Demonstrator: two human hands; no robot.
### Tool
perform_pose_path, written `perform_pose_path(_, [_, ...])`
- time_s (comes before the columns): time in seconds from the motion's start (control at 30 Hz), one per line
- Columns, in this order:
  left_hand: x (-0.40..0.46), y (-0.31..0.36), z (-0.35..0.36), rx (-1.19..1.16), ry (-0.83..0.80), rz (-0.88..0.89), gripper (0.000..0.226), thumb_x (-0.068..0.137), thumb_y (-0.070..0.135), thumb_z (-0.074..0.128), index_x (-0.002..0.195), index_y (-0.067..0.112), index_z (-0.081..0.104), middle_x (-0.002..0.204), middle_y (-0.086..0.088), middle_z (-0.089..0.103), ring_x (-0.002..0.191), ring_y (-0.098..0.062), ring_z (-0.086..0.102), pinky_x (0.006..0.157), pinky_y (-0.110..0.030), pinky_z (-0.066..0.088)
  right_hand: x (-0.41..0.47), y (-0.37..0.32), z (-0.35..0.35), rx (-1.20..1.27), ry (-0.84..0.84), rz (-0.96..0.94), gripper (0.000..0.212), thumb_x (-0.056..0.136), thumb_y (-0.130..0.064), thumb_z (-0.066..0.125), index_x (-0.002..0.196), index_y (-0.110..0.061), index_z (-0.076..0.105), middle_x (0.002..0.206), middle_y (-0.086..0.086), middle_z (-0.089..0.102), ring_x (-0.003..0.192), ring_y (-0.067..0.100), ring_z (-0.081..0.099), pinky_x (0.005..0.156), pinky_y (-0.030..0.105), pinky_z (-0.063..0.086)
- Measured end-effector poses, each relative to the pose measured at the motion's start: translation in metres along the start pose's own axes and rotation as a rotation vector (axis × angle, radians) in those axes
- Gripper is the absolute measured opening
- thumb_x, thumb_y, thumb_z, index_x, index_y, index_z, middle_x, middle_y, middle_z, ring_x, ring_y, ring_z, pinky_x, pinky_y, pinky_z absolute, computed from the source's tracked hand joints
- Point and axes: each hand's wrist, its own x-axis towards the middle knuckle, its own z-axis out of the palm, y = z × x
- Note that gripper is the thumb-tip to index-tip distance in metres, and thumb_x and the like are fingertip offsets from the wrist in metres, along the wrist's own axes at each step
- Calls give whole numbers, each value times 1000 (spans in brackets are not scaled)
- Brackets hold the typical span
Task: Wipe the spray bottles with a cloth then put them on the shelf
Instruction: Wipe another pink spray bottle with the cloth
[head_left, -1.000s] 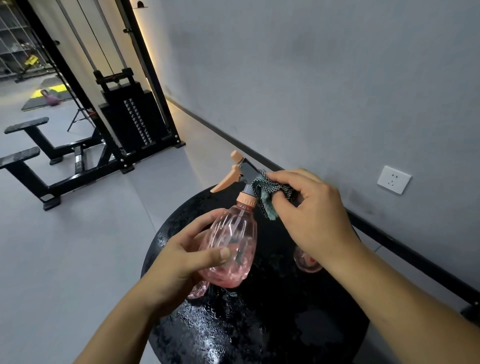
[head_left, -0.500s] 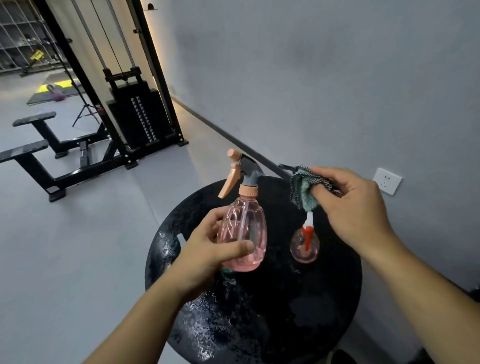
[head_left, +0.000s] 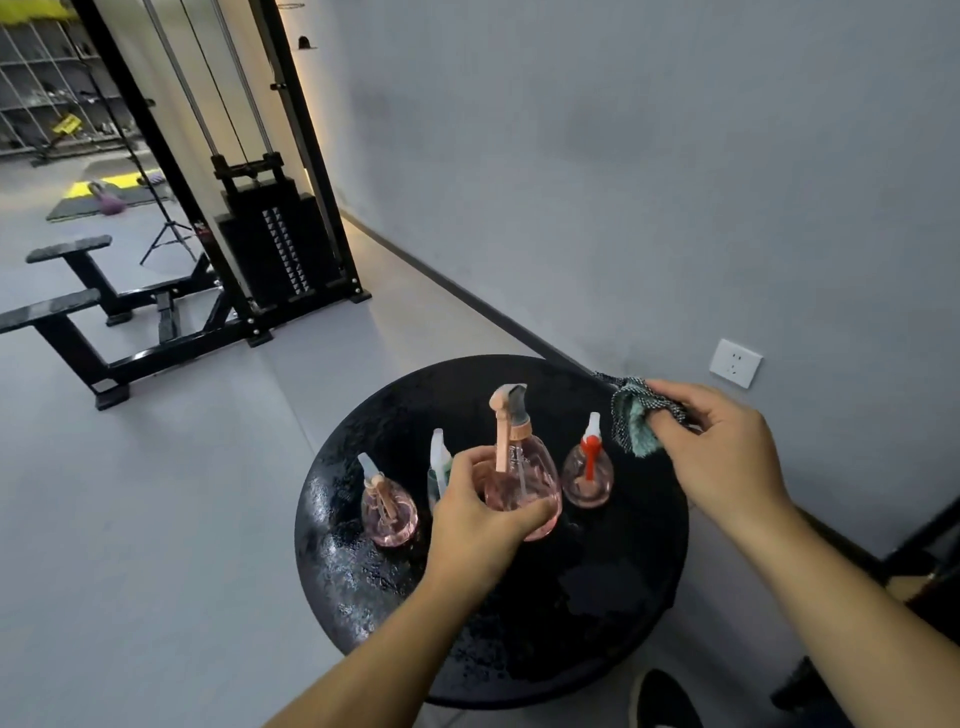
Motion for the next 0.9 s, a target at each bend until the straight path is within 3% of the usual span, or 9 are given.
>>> perform_pose_path(0.1, [5, -11, 13, 53, 18, -53, 65, 70, 34, 97, 118, 36, 53, 107, 15, 74, 89, 14, 68, 71, -7, 49, -9, 3, -8, -14, 5, 23, 32, 92, -13, 71, 115, -34, 77, 112, -19, 73, 100, -6, 66, 84, 6, 45])
perform_pose_path(0.2, [15, -22, 28, 117, 40, -90, 66, 67, 41, 95, 116, 36, 51, 112, 14, 73, 91, 6, 69, 82, -23, 55, -14, 8, -15, -32, 3, 37, 34, 92, -11, 70, 117, -33, 76, 109, -20, 69, 83, -19, 61, 68, -4, 41])
perform_pose_path(0.33, [32, -32, 50, 155, 93, -101, 69, 70, 44, 94, 120, 32, 48, 113, 15, 70, 98, -3, 69, 86, -34, 58, -13, 21, -21, -50, 10, 43, 34, 92, -12, 71, 115, -36, 77, 111, -18, 72, 78, 0, 66, 63, 4, 46])
perform_pose_path(0.5, [57, -49, 69, 175, 158, -160, 63, 73, 39, 91, 115, 30, 45, 101, 12, 69, 87, -7, 69, 77, -38, 60, -3, 34, -24, -25, 19, 76, 32, 91, -15, 72, 114, -37, 77, 108, -18, 74, 84, 20, 70, 63, 6, 47])
perform_pose_path(0.63, [75, -69, 72, 225, 186, -162, 62, 75, 36, 92, 113, 30, 43, 92, 15, 65, 82, -4, 67, 74, -36, 57, 5, 37, -23, -32, 27, 73, 32, 91, -15, 71, 112, -39, 77, 110, -17, 75, 81, 5, 70, 64, 4, 47])
perform_pose_path(0.8, [94, -89, 72, 287, 191, -183, 59, 79, 32, 90, 112, 27, 42, 87, 14, 61, 78, -5, 64, 76, -36, 54, 12, 39, -17, -31, -11, 56, 32, 93, -15, 71, 114, -38, 76, 110, -19, 74, 78, 18, 70, 63, 11, 51])
perform_pose_path(0.9, [103, -97, 73, 286, 217, -206, 58, 79, 30, 89, 113, 25, 41, 86, 13, 60, 80, -14, 66, 77, -39, 53, 17, 39, -13, -49, -22, 41, 31, 93, -14, 70, 114, -38, 76, 111, -20, 73, 82, 15, 69, 65, 5, 50])
